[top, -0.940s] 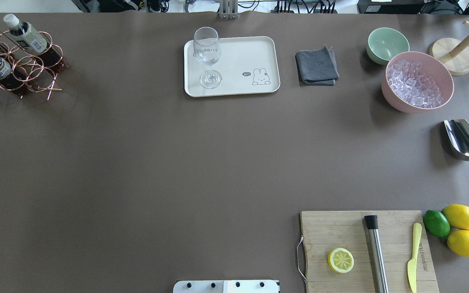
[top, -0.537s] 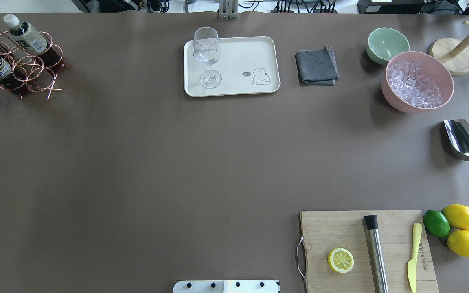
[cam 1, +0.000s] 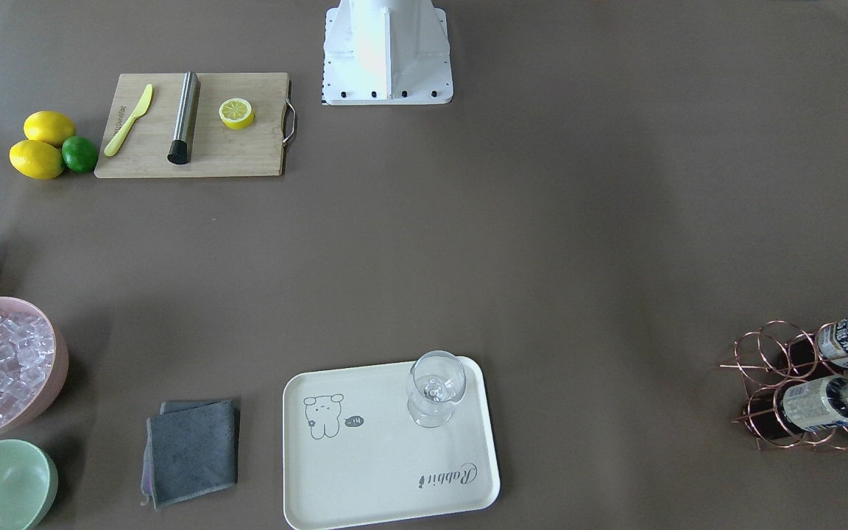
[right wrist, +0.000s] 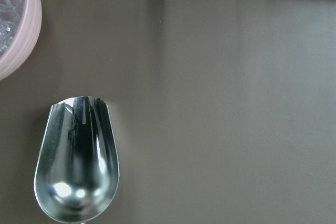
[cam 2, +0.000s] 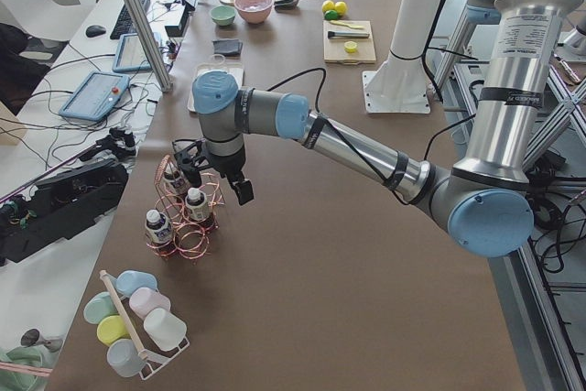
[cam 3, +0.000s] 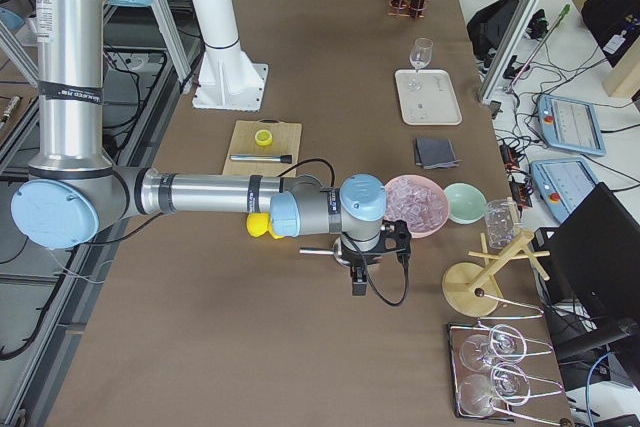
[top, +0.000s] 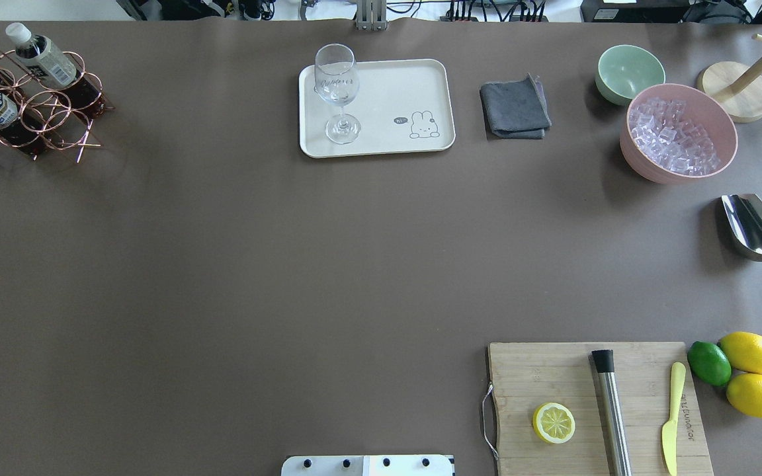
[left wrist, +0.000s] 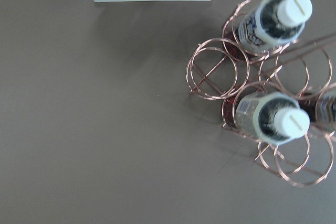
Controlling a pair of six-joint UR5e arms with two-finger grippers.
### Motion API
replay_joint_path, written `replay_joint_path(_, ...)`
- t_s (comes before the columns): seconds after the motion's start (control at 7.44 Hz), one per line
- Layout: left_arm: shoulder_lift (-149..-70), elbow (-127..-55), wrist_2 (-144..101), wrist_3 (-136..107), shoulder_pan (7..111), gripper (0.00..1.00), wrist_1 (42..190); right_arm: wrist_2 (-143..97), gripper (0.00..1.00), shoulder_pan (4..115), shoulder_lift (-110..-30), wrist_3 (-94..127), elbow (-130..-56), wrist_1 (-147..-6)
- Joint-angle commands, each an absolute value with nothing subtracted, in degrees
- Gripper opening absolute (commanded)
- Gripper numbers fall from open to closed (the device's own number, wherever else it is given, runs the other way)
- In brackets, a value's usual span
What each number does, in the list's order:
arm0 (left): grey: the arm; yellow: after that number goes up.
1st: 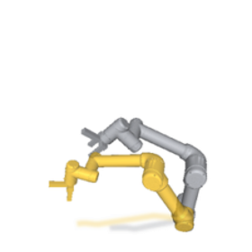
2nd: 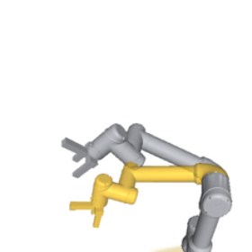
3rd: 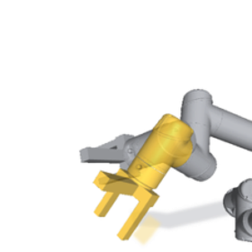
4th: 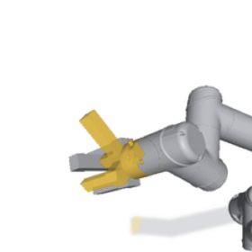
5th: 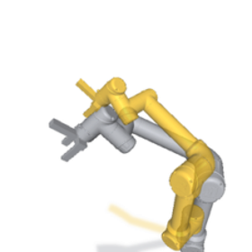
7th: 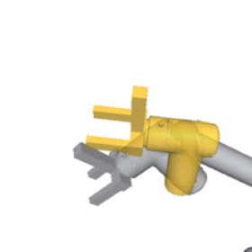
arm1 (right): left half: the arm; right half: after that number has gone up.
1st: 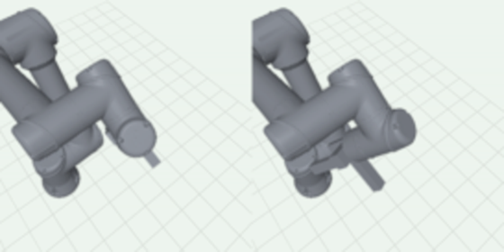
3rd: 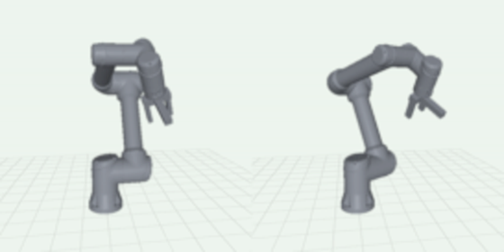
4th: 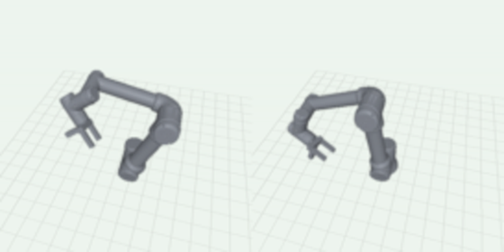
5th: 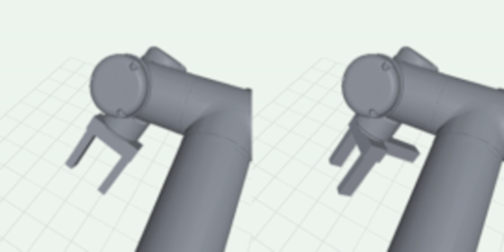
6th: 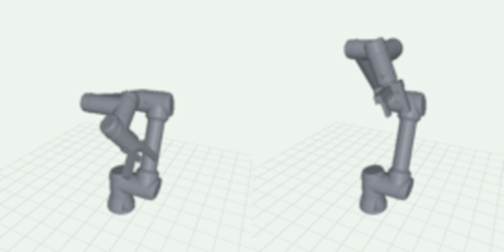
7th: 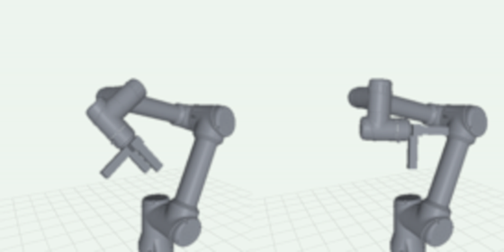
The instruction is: Take tea from basket to plate
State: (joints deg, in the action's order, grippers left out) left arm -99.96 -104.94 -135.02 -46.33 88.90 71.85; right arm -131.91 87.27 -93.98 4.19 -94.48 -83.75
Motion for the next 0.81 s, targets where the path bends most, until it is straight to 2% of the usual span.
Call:
replay_joint_path(0.0,-107.73,-96.17,-135.62,-70.27,89.12,0.98,76.11,-131.57,1.00,86.49,-92.82,4.22,-94.75,-83.76)
replay_joint_path(0.4,-110.55,-95.45,-135.62,-83.50,89.83,0.99,77.87,-132.18,0.99,85.35,-92.29,4.31,-97.98,-83.76)
replay_joint_path(0.67,-113.97,-90.56,-135.53,-84.11,90.00,0.99,78.49,-134.80,0.99,84.64,-91.93,4.31,-100.01,-83.76)
